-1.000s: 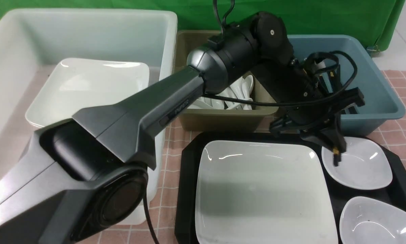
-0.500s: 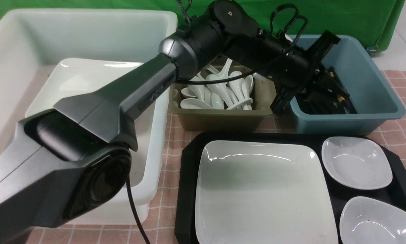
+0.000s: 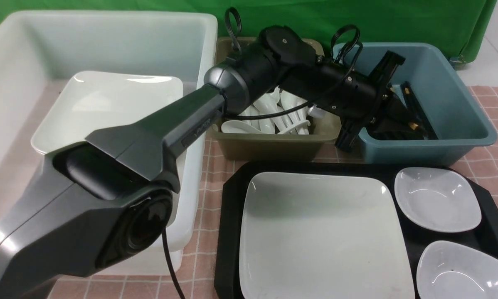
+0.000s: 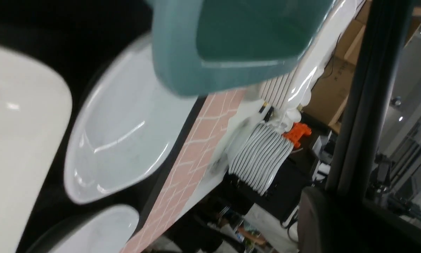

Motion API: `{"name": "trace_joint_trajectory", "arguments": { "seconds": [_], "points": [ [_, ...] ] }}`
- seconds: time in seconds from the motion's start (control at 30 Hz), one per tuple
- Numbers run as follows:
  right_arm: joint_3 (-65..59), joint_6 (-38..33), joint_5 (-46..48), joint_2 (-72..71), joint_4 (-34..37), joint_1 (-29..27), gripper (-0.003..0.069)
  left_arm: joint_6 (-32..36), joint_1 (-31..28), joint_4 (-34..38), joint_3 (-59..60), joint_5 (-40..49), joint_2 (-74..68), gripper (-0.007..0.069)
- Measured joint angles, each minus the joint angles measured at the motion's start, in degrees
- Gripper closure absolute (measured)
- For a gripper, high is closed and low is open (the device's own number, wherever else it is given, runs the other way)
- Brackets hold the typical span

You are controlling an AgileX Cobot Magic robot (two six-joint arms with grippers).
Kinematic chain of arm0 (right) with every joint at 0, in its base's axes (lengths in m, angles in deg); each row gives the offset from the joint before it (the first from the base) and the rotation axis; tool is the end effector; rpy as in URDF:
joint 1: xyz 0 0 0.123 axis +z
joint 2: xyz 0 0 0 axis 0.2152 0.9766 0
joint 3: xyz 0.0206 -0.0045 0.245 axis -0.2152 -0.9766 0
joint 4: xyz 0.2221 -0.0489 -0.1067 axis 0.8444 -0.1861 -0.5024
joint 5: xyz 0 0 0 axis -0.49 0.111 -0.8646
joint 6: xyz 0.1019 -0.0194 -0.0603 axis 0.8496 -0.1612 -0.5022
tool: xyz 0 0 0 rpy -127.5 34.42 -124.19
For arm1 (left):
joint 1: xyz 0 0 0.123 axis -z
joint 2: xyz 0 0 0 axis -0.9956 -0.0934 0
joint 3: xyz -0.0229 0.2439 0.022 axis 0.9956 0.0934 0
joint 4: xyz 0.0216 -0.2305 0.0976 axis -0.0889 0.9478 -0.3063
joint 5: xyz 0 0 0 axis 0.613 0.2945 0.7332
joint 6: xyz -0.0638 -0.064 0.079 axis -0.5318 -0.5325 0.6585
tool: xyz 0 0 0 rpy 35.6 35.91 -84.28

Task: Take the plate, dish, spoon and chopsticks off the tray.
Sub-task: Use the left arm to put the chopsticks into the small storage box on the right, then use the right arm to grab a small plate from the dinner plate

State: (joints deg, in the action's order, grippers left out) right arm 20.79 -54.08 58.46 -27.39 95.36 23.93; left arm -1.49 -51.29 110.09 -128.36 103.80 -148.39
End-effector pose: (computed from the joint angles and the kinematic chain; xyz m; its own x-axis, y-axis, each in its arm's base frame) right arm 0.2237 0.0555 0.3735 -0.5521 -0.3110 -0.7736 -0.3755 0.9212 -0.1023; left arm 0.4025 -0.3667 0.1929 -0.9025 -0.2474 0.3525 -0.4239 0.3658 -0.8286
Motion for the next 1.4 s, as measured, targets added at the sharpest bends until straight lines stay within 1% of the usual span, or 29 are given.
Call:
{"name": "trace_joint_trajectory", "arguments": {
  "seconds": [0.03, 0.17, 0.2, 0.23, 0.3, 0.33, 0.4, 0.47, 0.53, 0.63, 0.7, 0.73, 0.8, 0.83, 0.87, 0.9, 0.93, 0.97, 1.0, 1.03, 1.07, 1.1, 1.13, 1.17, 1.2, 1.23, 1.3, 1.37, 1.4],
  "points": [
    [0.0, -0.02, 0.0, 0.0, 0.0, 0.0, 0.0515, 0.0, 0.0, 0.11, 0.0, -1.53, 0.0, 0.0586],
    [0.0, -0.06, -0.07, 0.0, 0.0, 0.0, 0.0514, 0.0, 0.0, -0.43, 0.0, -2.18, 0.0, 0.0552],
    [0.0, -0.06, -0.07, 0.0, 0.0, 0.0, 0.0513, 0.0, 0.0, -1.49, 0.0, -2.18, 0.0, 0.0518],
    [0.0, -0.06, -0.07, 0.0, 0.0, 0.0, 0.0513, 0.0, 0.0, -1.67, 0.0, -2.18, 0.0, 0.0498],
    [0.0, -0.06, -0.07, 0.0, 0.0, 0.0, 0.0512, 0.0, 0.0, -1.49, 0.0, -2.24, -0.1, 0.0432],
    [0.0, -0.06, -0.07, 0.0, 0.0, 0.0, 0.0512, 0.0, 0.0, -1.47, 0.0, -2.24, -0.1, 0.0432],
    [0.0, -0.06, -0.08, 0.0, 0.0, 0.0, 0.0512, 0.0, 0.0, -1.19, 0.0, -2.39, -0.3, 0.0337],
    [0.0, -0.06, -0.08, 0.0, 0.0, 0.0, 0.0512, 0.0, -0.07, -1.19, 0.0, -2.53, -0.36, 0.0299],
    [0.0, -0.06, -0.08, 0.0, 0.0, 0.0, 0.0512, 0.35, -0.66, -1.08, 0.0, -2.59, -0.36, 0.024],
    [0.0, -0.06, -0.03, 0.0, 0.0, 0.0, 0.0512, 0.88, -1.61, -1.02, 0.0, -1.55, -0.18, 0.0226],
    [0.0, -0.06, -0.03, 0.0, 0.0, 0.0, 0.0512, 3.01, -3.39, -1.07, 0.0, 0.99, 0.51, 0.0243],
    [0.0, -0.06, -0.03, 0.0, 0.0, 0.0, 0.0512, 4.84, -4.28, -1.07, 0.0, 2.47, 0.98, 0.0265],
    [0.0, -0.08, 0.42, 0.0, 0.0, 0.0, 0.0512, 9.52, -5.96, -1.86, -0.38, 5.69, 2.32, 0.0333],
    [0.0, -0.08, 1.03, 0.0, 0.02, 0.0, 0.0512, 12.63, -6.8, -2.97, -0.91, 7.79, 3.28, 0.0385],
    [0.0, -0.13, 2.42, 0.0, 0.02, 0.0, 0.0513, 16.53, -7.62, -5.42, -1.82, 10.36, 4.69, 0.0473],
    [0.0, -0.19, 2.63, 0.0, 0.02, 0.0, 0.0514, 17.82, -7.84, -6.61, -2.14, 11.08, 5.24, 0.0487],
    [0.0, -0.51, 4.6, 0.0, 0.15, 0.0, 0.0525, 22.22, -8.19, -11.79, -3.08, 12.81, 8.17, 0.0568],
    [0.0, -0.65, 5.14, 0.0, 0.15, 0.0, 0.0527, 23.28, -8.19, -13.46, -3.15, 12.88, 8.46, 0.0574],
    [0.0, -1.12, 6.28, 0.07, 0.2, 0.0, 0.054, 24.93, -8.11, -16.94, -3.36, 13.17, 10.26, 0.0599],
    [0.0, -1.54, 7.68, 0.18, 0.2, 0.0, 0.0557, 26.3, -7.77, -21.3, -3.5, 13.51, 12.8, 0.0612],
    [0.0, -2.2, 7.87, 0.84, 0.19, 0.0, 0.0587, 30.6, -6.35, -28.49, -3.54, 13.86, 18.1, 0.0627],
    [0.0, -2.36, 7.87, 0.92, 0.19, 0.0, 0.0589, 31.66, -6.16, -29.9, -3.47, 13.85, 18.66, 0.0628],
    [-0.12, -3.05, 7.87, 1.45, 0.19, 0.0, 0.0604, 34.87, -4.63, -33.98, -2.52, 13.85, 22.7, 0.0632],
    [-0.13, -3.09, 7.87, 1.54, 0.19, 0.0, 0.0605, 35.48, -4.14, -34.51, -2.01, 13.85, 23.93, 0.0632],
    [-0.75, -4.16, 7.87, 1.9, 0.19, 0.0, 0.0603, 37.03, -2.18, -38.44, 0.7, 13.85, 28.52, 0.0635],
    [-1.61, -5.41, 7.82, 2.2, 0.43, 0.0, 0.0594, 37.91, -0.64, -40.68, 3.43, 13.85, 32.0, 0.0636],
    [-4.41, -8.26, 7.72, 2.69, 1.53, 0.0, 0.0553, 39.12, 2.47, -44.13, 9.78, 13.91, 38.53, 0.0636],
    [-8.75, -10.65, 7.37, 3.46, 2.76, 0.0, 0.0468, 39.66, 6.09, -47.81, 18.46, 14.19, 45.83, 0.0636],
    [-11.3, -11.45, 6.7, 4.05, 3.18, 0.0, 0.04, 39.97, 8.23, -50.02, 24.22, 14.26, 50.12, 0.0636]
  ]
}}
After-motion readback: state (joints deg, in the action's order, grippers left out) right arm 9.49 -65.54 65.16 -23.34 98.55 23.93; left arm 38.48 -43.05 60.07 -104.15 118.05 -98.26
